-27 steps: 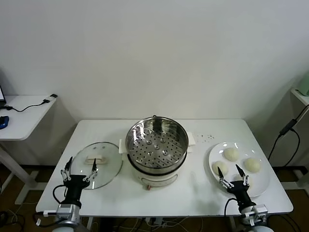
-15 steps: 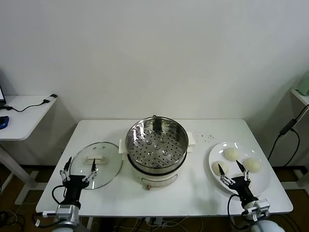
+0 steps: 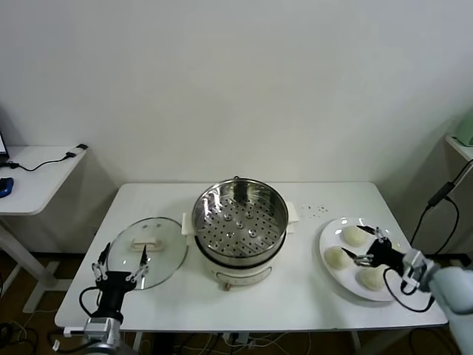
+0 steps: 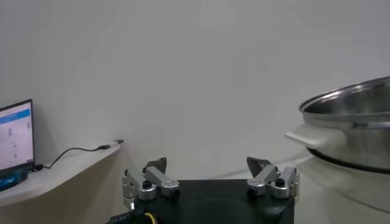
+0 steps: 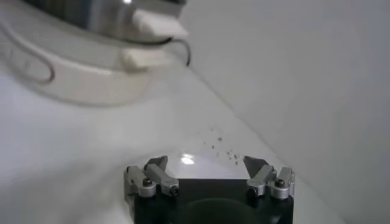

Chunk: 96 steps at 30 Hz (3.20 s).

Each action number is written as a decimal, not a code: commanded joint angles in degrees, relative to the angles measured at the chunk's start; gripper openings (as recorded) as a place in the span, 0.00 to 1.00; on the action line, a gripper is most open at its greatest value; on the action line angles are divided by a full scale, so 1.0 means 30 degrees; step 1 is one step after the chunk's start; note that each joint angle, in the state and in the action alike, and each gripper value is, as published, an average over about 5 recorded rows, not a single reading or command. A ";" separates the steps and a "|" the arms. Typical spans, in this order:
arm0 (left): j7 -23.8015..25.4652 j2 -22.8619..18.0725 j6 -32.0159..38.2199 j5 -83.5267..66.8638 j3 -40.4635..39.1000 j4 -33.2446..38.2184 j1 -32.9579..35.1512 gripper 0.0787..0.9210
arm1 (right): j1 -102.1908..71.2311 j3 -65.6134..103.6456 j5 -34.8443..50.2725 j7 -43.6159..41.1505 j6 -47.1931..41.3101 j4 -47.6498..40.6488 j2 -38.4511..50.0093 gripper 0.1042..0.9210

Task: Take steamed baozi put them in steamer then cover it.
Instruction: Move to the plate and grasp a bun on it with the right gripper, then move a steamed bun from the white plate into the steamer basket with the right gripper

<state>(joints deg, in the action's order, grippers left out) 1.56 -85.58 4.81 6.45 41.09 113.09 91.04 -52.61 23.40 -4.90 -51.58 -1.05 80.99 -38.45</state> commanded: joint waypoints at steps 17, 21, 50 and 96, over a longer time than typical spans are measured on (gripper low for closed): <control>-0.0114 0.0200 -0.0474 -0.0425 0.0191 -0.0086 -0.0060 0.88 | 1.7431 -1.7900 -0.5250 -0.7054 0.2206 -1.2075 -0.2748 0.88; -0.0113 0.0178 -0.0483 -0.0408 0.0310 -0.0139 -0.0057 0.88 | 1.7394 -1.7346 -0.6266 -0.7014 0.2614 -1.3902 -0.4244 0.88; -0.0139 0.0156 -0.0454 -0.0160 0.0429 -0.0240 0.0002 0.88 | 1.6462 -1.3920 -1.0064 -0.6368 0.4081 -1.7373 -0.6963 0.79; -0.0221 0.0290 -0.0501 -0.0542 0.0801 0.0644 0.1048 0.88 | 2.6922 -2.7073 -0.6482 -0.7054 1.3366 -0.7728 -1.4083 0.70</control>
<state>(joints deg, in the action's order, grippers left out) 0.85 -84.85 3.46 5.17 43.40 114.57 93.83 30.04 -55.02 -16.64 -74.85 32.78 55.05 -72.76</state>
